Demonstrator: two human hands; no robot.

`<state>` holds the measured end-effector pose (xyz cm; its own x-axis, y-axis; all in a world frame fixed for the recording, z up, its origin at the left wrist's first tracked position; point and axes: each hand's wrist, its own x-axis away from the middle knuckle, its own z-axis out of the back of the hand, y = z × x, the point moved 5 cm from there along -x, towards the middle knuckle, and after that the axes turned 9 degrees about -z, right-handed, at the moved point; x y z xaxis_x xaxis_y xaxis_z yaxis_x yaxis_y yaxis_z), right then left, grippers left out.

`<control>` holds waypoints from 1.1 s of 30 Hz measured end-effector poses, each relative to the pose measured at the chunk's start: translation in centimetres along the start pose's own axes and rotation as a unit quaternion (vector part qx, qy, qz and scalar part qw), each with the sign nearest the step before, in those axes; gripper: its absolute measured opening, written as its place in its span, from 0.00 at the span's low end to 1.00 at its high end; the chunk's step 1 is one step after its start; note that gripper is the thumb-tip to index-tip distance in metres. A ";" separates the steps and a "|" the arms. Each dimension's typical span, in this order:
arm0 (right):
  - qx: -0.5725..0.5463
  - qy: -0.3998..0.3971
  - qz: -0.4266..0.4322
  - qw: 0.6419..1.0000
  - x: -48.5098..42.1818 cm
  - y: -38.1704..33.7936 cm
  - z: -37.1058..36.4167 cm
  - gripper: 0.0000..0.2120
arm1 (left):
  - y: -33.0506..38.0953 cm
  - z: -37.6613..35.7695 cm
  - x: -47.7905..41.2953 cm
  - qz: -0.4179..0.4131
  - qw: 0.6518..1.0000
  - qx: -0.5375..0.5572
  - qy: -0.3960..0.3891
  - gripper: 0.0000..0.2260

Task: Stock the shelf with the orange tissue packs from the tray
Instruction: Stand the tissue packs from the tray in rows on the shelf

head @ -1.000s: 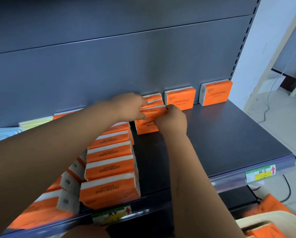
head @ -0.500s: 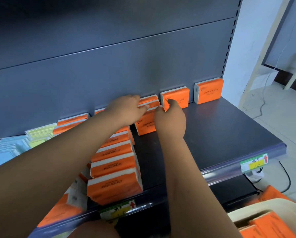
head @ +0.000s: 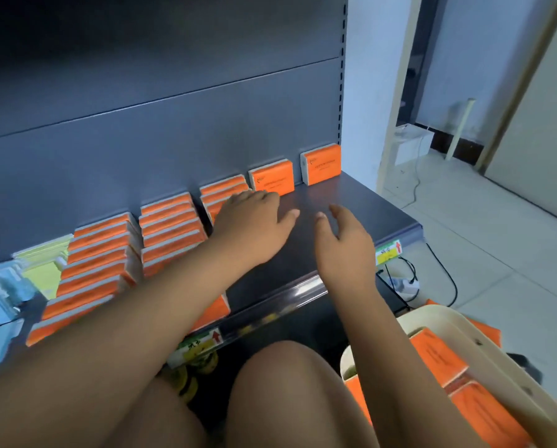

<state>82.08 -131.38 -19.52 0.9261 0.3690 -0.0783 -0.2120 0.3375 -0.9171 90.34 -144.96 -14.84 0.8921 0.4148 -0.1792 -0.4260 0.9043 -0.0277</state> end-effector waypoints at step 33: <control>0.254 0.043 -0.193 0.947 3.1 25.4 21.6 0.20 | 30.6 -16.7 1.4 -0.172 0.955 0.164 -0.179 0.19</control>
<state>72.79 -102.92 -34.64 0.9826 0.0684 0.1726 0.0450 0.8140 -0.5791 76.05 -118.36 -32.36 0.9901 0.0422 0.1337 -0.0805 0.9519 0.2955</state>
